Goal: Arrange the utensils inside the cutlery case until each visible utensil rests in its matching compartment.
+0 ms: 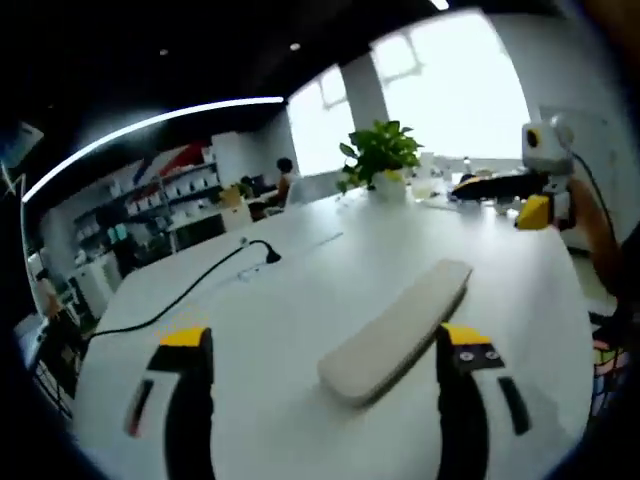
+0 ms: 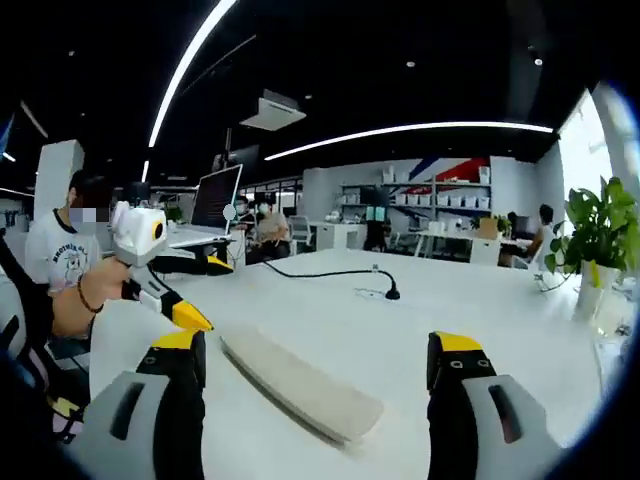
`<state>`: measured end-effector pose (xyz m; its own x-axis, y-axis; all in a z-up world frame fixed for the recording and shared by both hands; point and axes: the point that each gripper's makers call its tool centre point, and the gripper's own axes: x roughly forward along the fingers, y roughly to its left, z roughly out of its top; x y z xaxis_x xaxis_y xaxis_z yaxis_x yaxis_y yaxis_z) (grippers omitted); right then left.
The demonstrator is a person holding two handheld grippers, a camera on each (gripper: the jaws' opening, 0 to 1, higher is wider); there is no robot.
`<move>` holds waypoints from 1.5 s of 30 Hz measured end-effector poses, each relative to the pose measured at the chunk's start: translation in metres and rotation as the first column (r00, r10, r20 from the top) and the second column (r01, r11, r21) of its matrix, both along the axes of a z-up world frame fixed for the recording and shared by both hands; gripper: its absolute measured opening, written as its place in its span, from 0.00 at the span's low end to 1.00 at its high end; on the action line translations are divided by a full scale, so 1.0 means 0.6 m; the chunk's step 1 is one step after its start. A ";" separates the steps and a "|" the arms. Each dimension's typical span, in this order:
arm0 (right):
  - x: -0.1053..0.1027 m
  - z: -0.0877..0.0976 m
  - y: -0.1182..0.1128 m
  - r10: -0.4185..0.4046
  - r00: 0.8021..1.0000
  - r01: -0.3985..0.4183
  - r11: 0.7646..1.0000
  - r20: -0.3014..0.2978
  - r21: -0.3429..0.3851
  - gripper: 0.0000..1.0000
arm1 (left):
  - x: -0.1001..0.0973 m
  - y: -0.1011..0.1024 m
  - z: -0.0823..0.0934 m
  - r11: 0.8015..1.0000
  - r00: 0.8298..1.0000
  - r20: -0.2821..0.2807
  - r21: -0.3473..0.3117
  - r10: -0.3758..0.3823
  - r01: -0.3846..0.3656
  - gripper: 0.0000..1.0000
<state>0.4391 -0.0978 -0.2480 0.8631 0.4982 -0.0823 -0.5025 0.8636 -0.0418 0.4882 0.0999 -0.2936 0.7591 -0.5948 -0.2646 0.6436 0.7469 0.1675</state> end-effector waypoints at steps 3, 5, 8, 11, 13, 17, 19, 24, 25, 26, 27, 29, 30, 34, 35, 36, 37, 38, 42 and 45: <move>-0.012 0.012 -0.006 0.002 0.999 -0.003 1.000 0.040 0.021 0.99 | -0.006 0.007 0.005 0.998 1.000 -0.022 -0.056 0.012 -0.013 0.98; -0.017 0.015 -0.008 -0.008 0.999 0.006 1.000 0.050 0.030 0.99 | -0.012 0.017 0.015 0.996 1.000 -0.015 -0.092 0.019 -0.020 0.98; -0.018 0.024 -0.036 -0.089 0.992 0.087 0.996 0.088 0.022 0.99 | -0.010 0.044 0.031 0.992 0.998 0.015 -0.106 0.065 -0.063 0.98; -0.020 0.029 -0.054 -0.132 0.985 0.130 0.991 0.113 0.024 0.99 | -0.015 0.070 0.047 0.987 0.992 0.051 -0.122 0.111 -0.104 0.98; -0.021 0.027 -0.065 -0.164 0.979 0.162 0.986 0.119 0.025 0.99 | -0.024 0.082 0.052 0.987 0.992 0.057 -0.121 0.109 -0.102 0.98; -0.031 0.028 -0.078 -0.205 0.971 0.205 0.979 0.123 0.013 0.99 | -0.035 0.109 0.078 0.972 0.988 0.078 -0.203 0.132 -0.114 0.98; -0.041 0.037 -0.082 -0.220 0.964 0.221 0.975 0.147 0.005 0.99 | -0.039 0.125 0.085 0.971 0.985 0.091 -0.201 0.148 -0.127 0.98; -0.055 0.052 -0.101 -0.276 0.945 0.281 0.960 0.174 -0.002 0.99 | -0.050 0.158 0.105 0.972 0.983 0.096 -0.193 0.155 -0.134 0.98; -0.057 0.053 -0.104 -0.282 0.943 0.287 0.958 0.175 -0.002 0.99 | -0.052 0.164 0.110 0.970 0.982 0.099 -0.199 0.160 -0.138 0.98; -0.059 0.054 -0.108 -0.288 0.941 0.292 0.956 0.176 0.002 0.99 | -0.053 0.172 0.116 0.967 0.980 0.104 -0.207 0.172 -0.148 0.98; -0.061 0.056 -0.112 -0.296 0.939 0.299 0.954 0.175 0.012 0.99 | -0.056 0.184 0.125 0.962 0.974 0.116 -0.217 0.196 -0.168 0.98; -0.065 0.057 -0.120 -0.311 0.936 0.311 0.950 0.163 0.029 0.98 | -0.061 0.205 0.140 0.951 0.963 0.134 -0.237 0.235 -0.199 0.98; -0.066 0.058 -0.121 -0.313 0.936 0.313 0.949 0.159 0.029 0.98 | -0.063 0.215 0.147 0.945 0.957 0.139 -0.248 0.254 -0.214 0.98; -0.075 0.067 -0.131 -0.321 0.931 0.328 0.944 0.172 -0.018 0.97 | -0.079 0.241 0.160 0.938 0.946 0.153 -0.248 0.285 -0.242 0.98; -0.081 0.066 -0.134 -0.315 0.932 0.327 0.944 0.180 -0.039 0.97 | -0.085 0.248 0.163 0.937 0.944 0.156 -0.247 0.291 -0.249 0.98; -0.083 0.066 -0.140 -0.323 0.930 0.334 0.942 0.177 -0.034 0.97 | -0.088 0.252 0.164 0.936 0.943 0.155 -0.247 0.295 -0.252 0.98; -0.085 0.066 -0.150 -0.343 0.924 0.352 0.936 0.170 -0.025 0.97 | -0.093 0.258 0.168 0.934 0.942 0.153 -0.250 0.300 -0.257 0.99; -0.087 0.067 -0.156 -0.346 0.923 0.355 0.935 0.170 -0.024 0.97 | -0.098 0.264 0.174 0.928 0.937 0.157 -0.263 0.312 -0.265 0.99; -0.102 0.081 -0.193 -0.393 0.899 0.403 0.915 0.192 -0.014 0.97 | -0.110 0.273 0.195 0.922 0.920 0.200 -0.266 0.337 -0.280 0.99; -0.113 0.085 -0.213 -0.426 0.883 0.438 0.899 0.196 -0.020 0.97 | -0.117 0.274 0.205 0.921 0.915 0.219 -0.272 0.340 -0.278 0.99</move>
<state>0.3715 -0.2257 -0.1970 0.9944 0.0712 0.0785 -0.0582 0.9860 -0.1564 0.4178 0.2641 -0.1704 0.9373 -0.3393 0.0795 0.3317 0.9386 0.0947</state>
